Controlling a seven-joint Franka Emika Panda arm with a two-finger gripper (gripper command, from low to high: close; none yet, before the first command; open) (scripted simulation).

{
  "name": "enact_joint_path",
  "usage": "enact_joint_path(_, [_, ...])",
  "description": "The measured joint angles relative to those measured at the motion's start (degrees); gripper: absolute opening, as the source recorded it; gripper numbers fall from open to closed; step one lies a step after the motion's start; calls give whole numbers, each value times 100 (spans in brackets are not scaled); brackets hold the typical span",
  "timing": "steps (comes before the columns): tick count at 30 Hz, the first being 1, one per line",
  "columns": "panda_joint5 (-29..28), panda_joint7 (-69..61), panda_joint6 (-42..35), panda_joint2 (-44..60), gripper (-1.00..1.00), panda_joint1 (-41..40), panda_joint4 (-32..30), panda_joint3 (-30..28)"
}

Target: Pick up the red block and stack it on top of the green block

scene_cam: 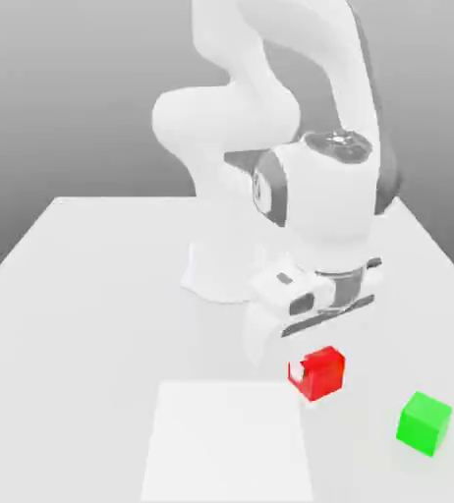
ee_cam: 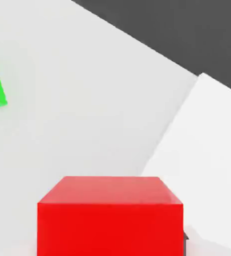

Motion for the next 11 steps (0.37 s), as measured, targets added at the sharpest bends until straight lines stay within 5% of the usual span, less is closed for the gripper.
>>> enact_joint_path(3, [-99,-295,-369,236,-100,426,598,280])
enact_joint_path(7, [-431,-160,129,957,-100,565,806,203])
enact_joint_path(8, [-523,-97,313,1161,100,612,822,143])
enact_joint_path(11, [-523,-97,313,1161,100,612,822,143])
